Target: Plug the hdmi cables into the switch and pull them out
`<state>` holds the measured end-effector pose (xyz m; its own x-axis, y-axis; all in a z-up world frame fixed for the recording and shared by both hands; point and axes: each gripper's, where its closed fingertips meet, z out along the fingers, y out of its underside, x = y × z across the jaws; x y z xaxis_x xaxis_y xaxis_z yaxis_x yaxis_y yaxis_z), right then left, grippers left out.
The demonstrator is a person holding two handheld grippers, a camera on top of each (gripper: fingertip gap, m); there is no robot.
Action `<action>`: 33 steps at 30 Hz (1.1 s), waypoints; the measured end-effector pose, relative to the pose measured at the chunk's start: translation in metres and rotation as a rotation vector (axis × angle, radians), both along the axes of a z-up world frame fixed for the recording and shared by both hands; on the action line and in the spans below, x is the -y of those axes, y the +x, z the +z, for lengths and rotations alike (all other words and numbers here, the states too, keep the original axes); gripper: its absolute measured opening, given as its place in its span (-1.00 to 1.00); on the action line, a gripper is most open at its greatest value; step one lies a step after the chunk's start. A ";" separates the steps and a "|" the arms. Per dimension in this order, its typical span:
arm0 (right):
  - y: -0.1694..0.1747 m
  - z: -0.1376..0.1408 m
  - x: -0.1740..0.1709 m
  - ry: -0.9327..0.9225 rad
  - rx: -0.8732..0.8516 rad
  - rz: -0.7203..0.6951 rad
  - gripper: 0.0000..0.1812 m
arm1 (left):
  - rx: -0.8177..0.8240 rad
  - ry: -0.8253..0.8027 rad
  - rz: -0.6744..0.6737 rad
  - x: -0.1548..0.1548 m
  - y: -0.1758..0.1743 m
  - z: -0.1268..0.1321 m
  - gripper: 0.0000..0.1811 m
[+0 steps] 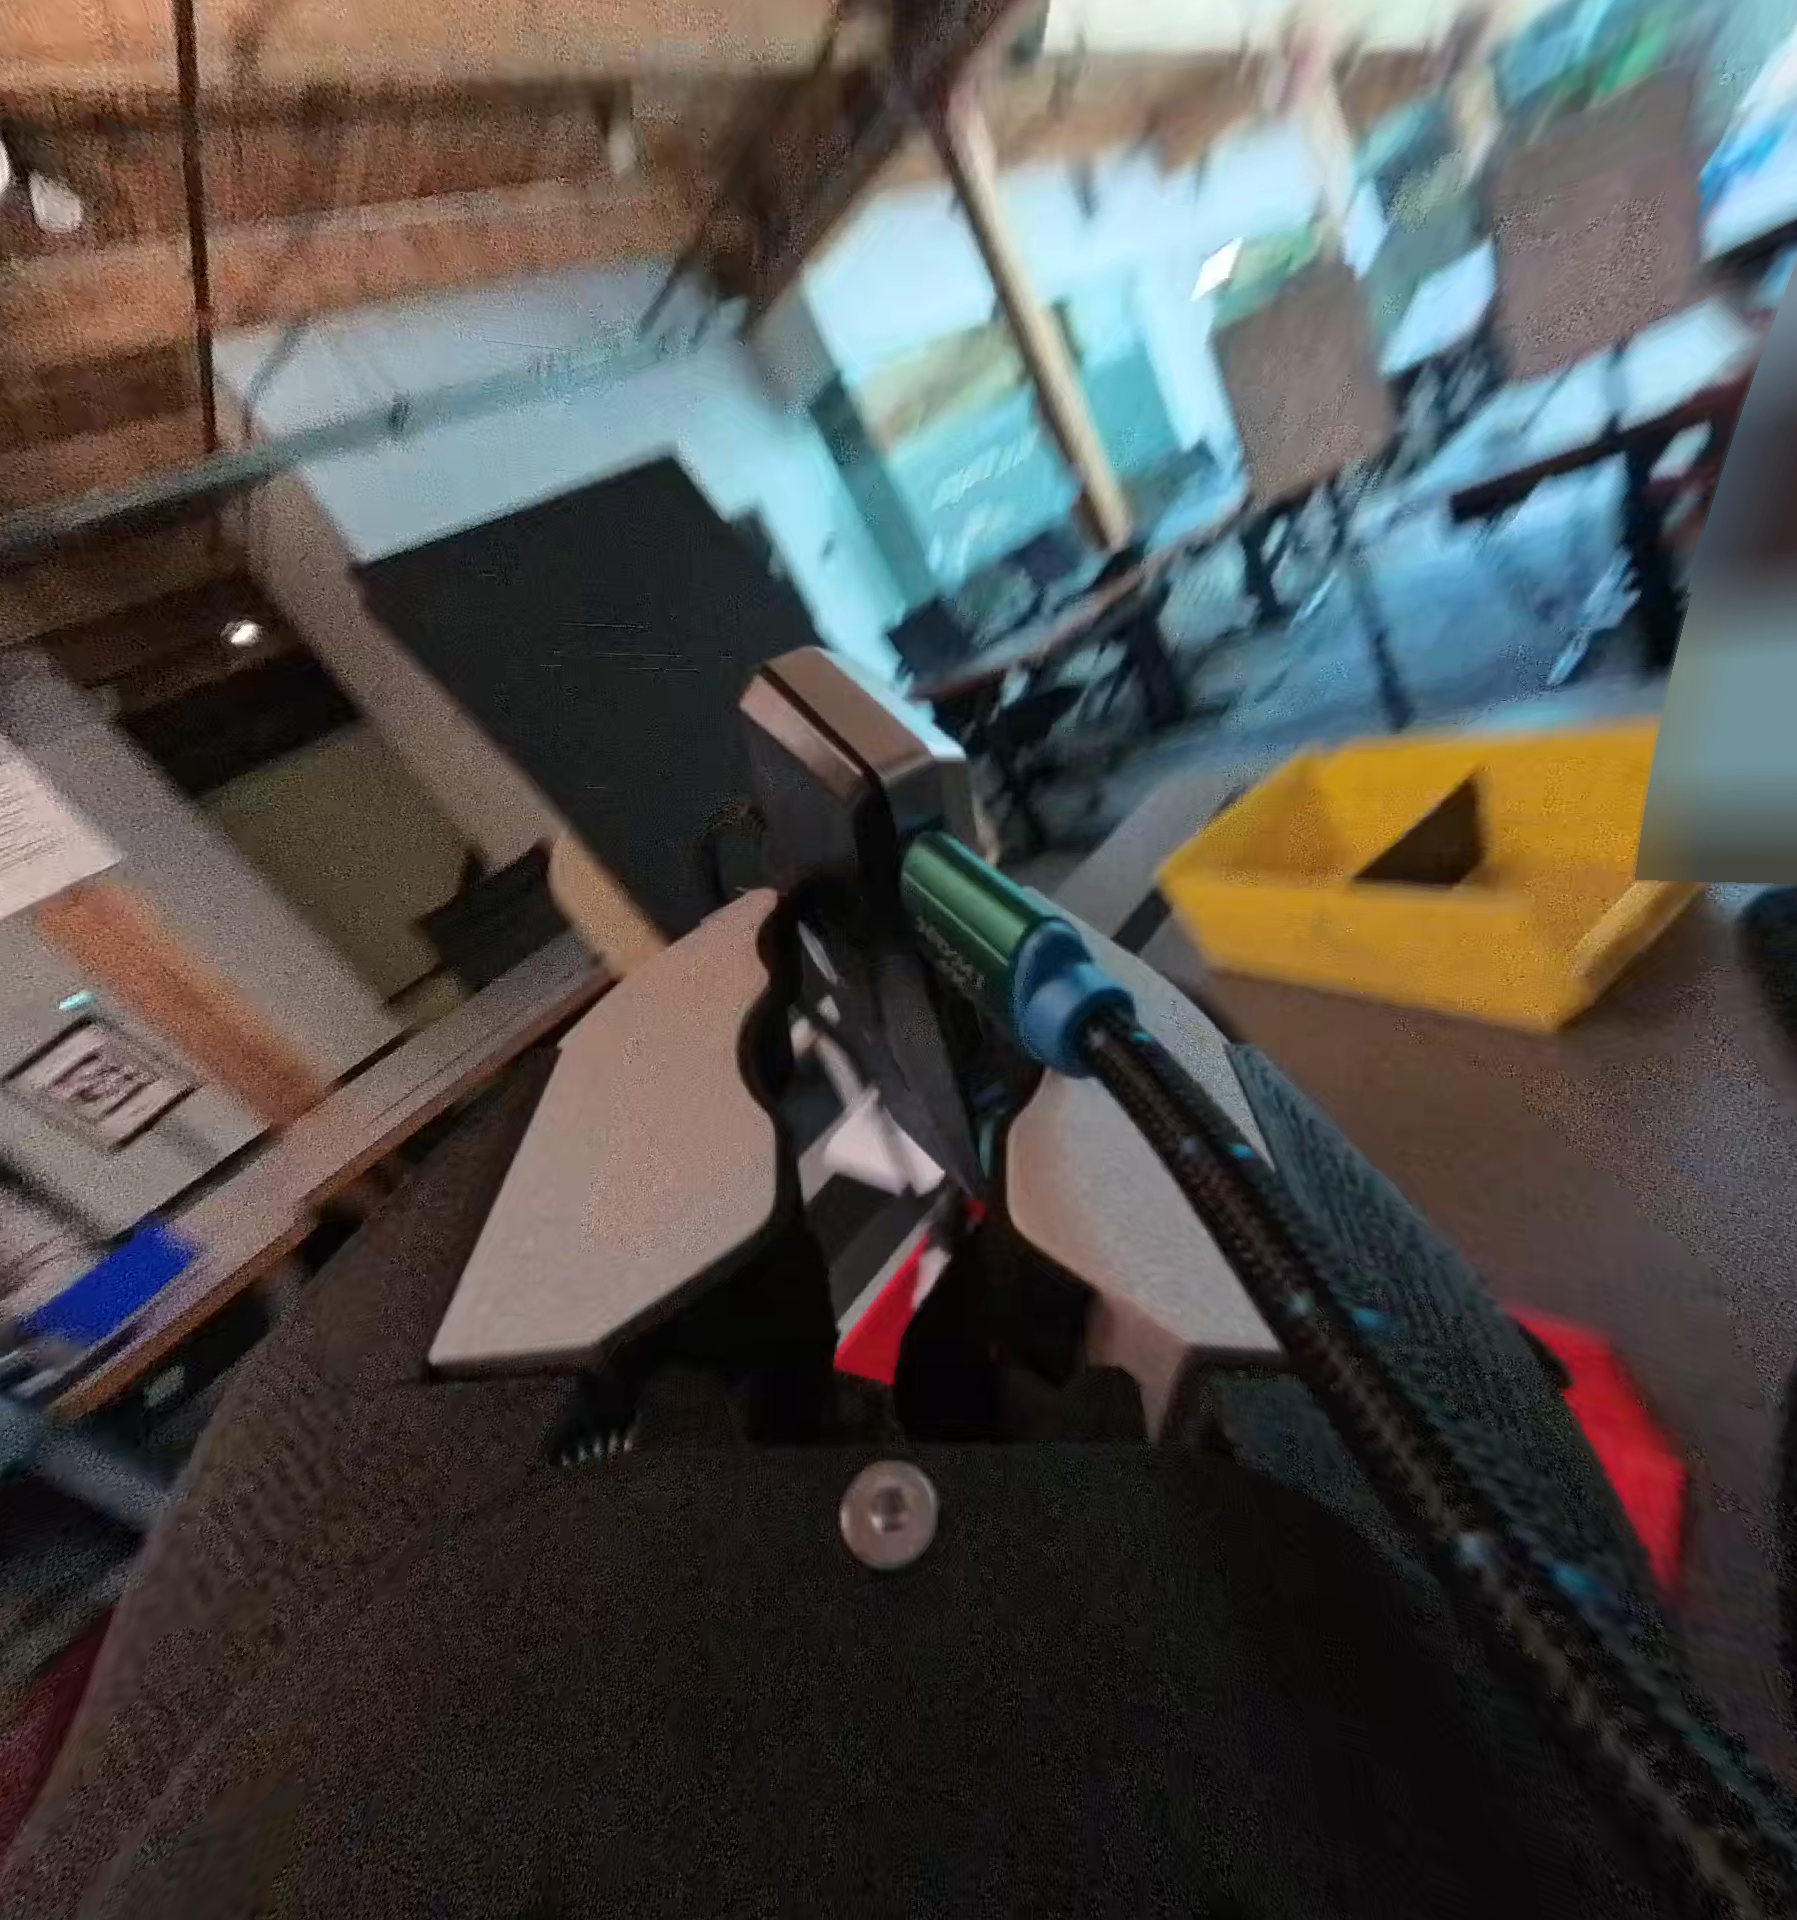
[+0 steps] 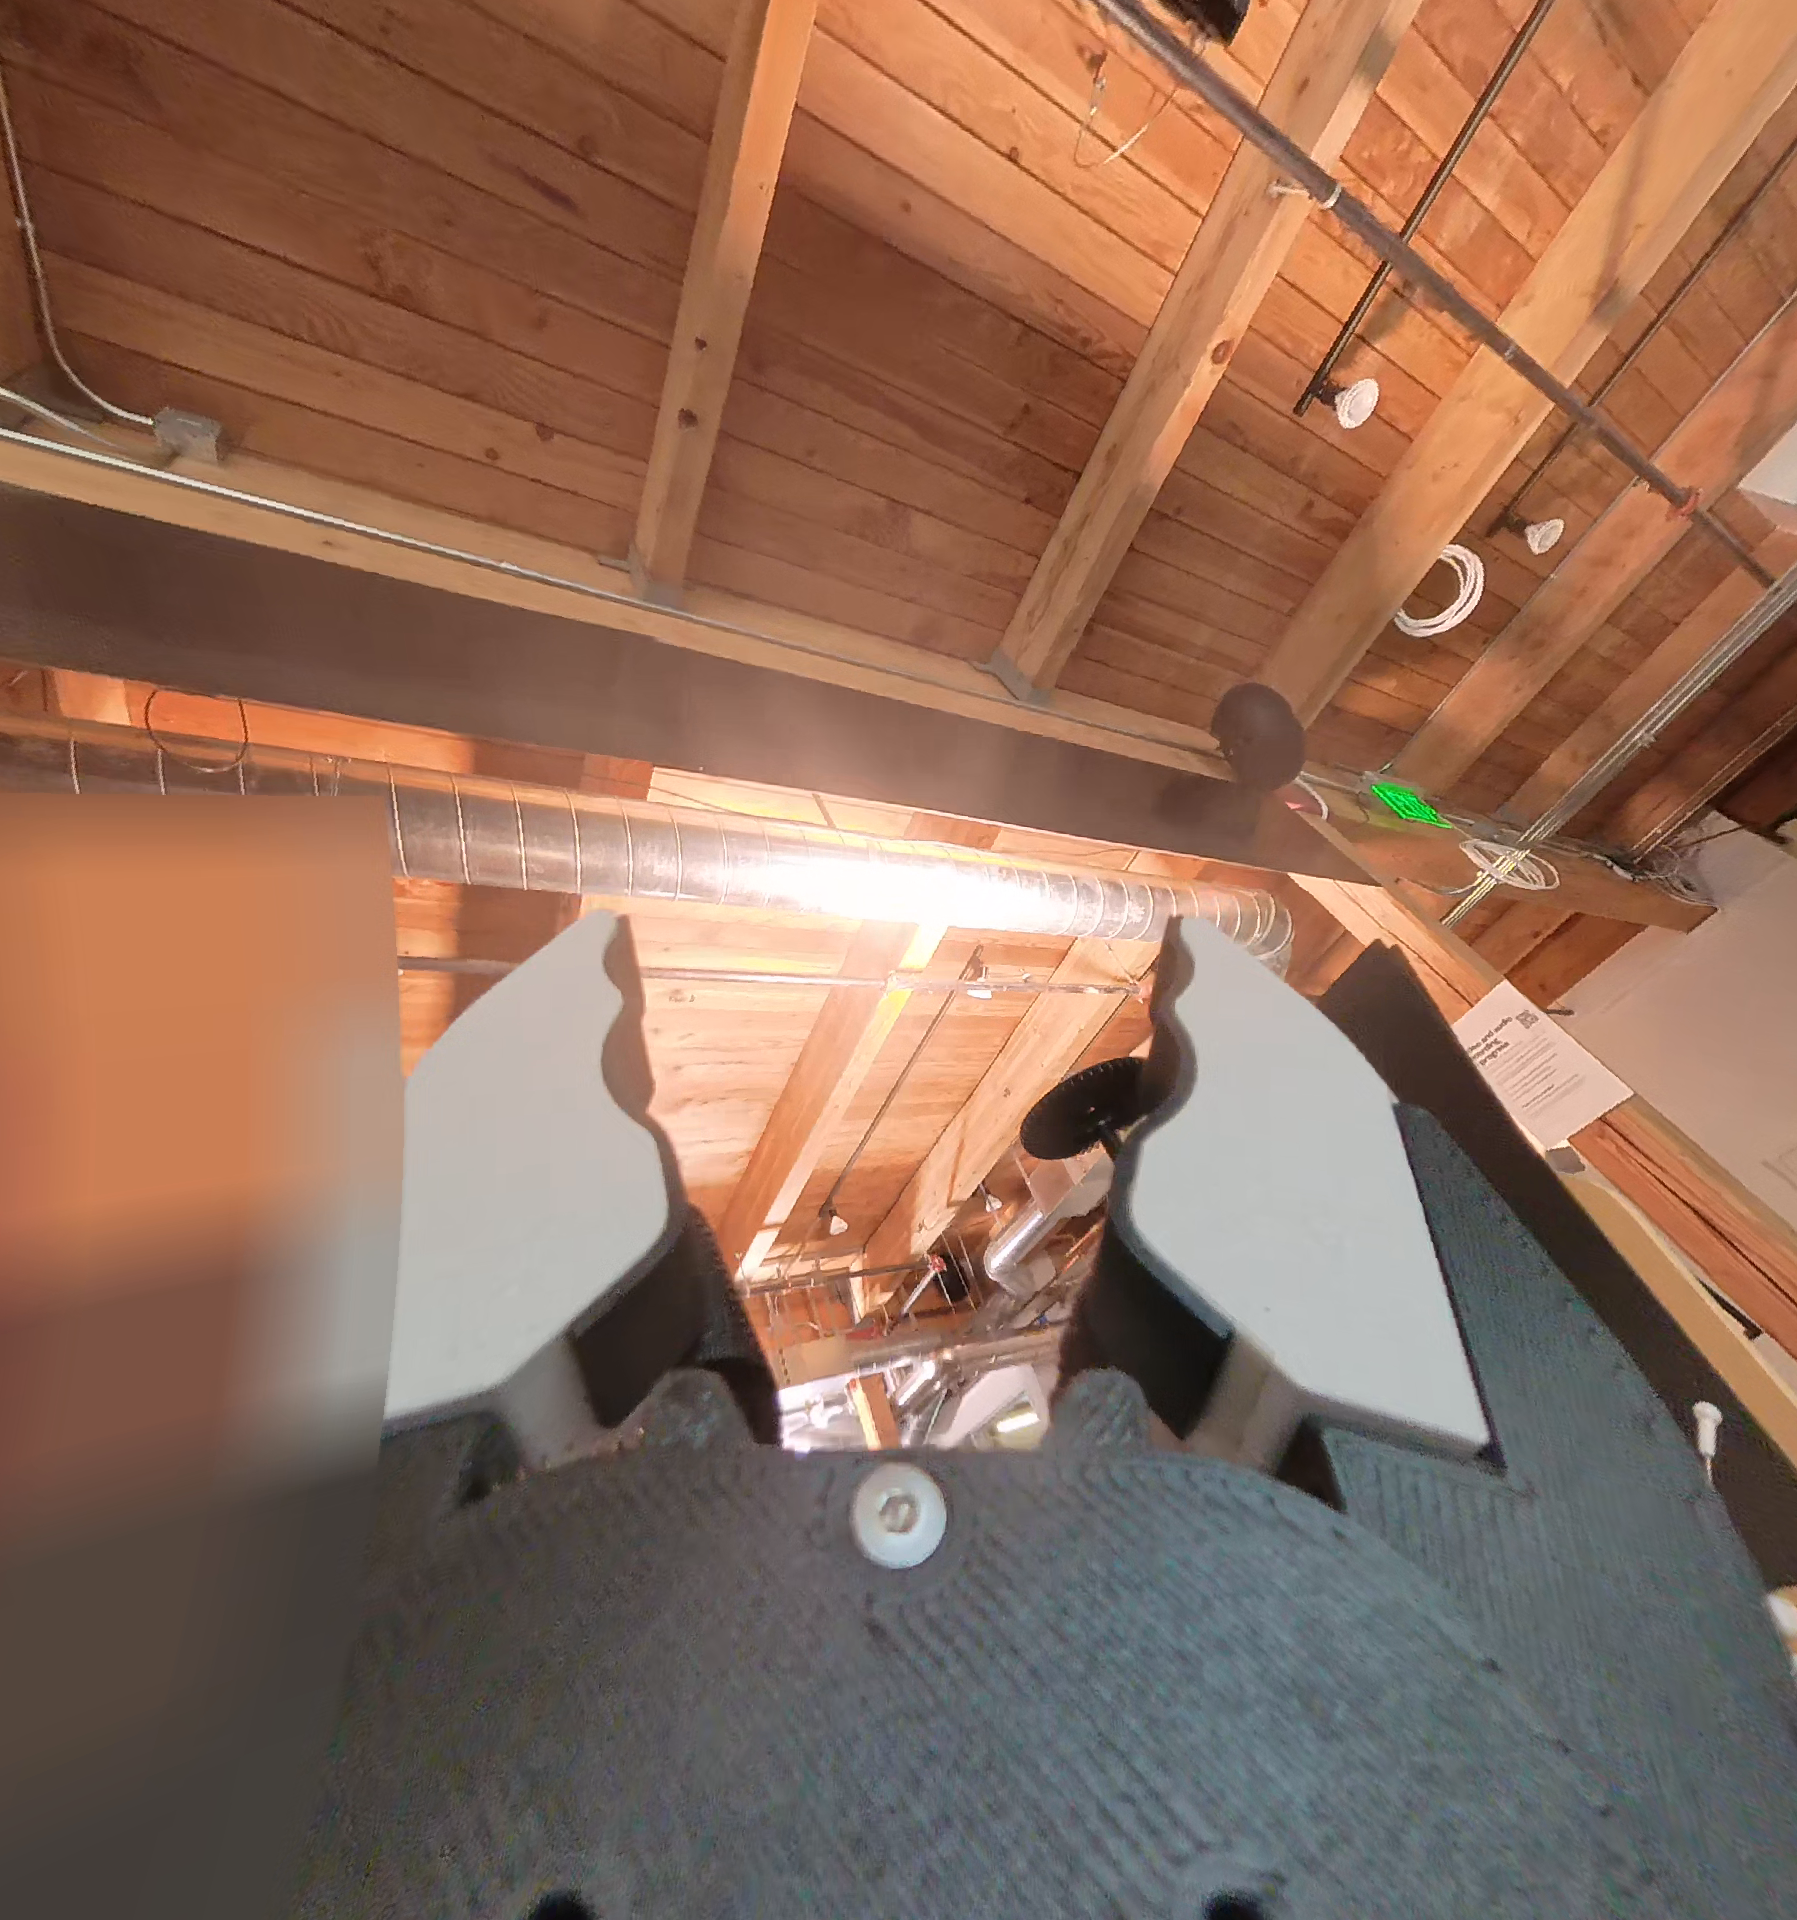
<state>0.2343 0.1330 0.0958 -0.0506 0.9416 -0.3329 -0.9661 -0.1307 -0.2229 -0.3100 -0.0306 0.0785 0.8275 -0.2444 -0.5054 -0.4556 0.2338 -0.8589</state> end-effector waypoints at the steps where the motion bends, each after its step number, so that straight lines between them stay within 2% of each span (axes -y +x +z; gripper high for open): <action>1: -0.004 0.000 0.001 0.004 0.012 -0.003 0.04 | -0.138 -0.084 0.141 -0.003 -0.013 -0.017 -0.61; 3: -0.011 -0.001 0.001 0.006 0.030 -0.005 0.04 | -0.327 -0.173 0.324 -0.001 -0.027 -0.034 -0.63; 5: -0.018 -0.002 0.000 0.000 0.038 0.009 0.04 | -0.446 -0.150 0.443 0.008 -0.026 -0.026 -0.63; 8: -0.024 -0.004 -0.001 -0.008 0.041 0.035 0.04 | -0.741 -0.122 0.665 0.023 -0.023 -0.012 -0.64; 12: -0.025 -0.004 -0.003 -0.011 0.045 0.026 0.04 | -1.024 -0.026 0.789 0.025 0.007 -0.007 -0.64; 16: -0.019 -0.004 -0.002 -0.009 0.035 0.025 0.04 | -1.250 0.178 0.916 0.023 0.026 -0.002 -0.65; 19: -0.013 -0.002 -0.001 -0.004 0.027 0.008 0.04 | -1.250 0.309 0.908 0.022 0.035 -0.008 -0.65; 21: -0.009 -0.001 -0.001 -0.001 0.022 -0.004 0.04 | -1.310 0.382 0.938 0.024 0.044 -0.014 -0.65; 23: -0.005 -0.001 0.000 0.002 0.016 -0.014 0.04 | -1.374 0.414 0.919 0.021 0.057 -0.033 -0.65; 26: -0.002 0.000 -0.001 0.002 0.010 -0.016 0.04 | -1.467 0.309 0.832 0.007 0.060 -0.079 -0.65; 29: -0.001 0.000 0.000 0.002 0.006 -0.011 0.04 | -1.342 0.094 0.666 -0.006 0.050 -0.124 -0.65; 31: -0.001 0.001 0.002 0.009 0.008 -0.020 0.04 | -1.223 0.002 0.601 -0.012 0.042 -0.136 -0.65; 33: -0.001 0.002 0.003 0.013 0.010 -0.028 0.04 | -1.116 -0.074 0.636 -0.017 0.026 -0.133 -0.65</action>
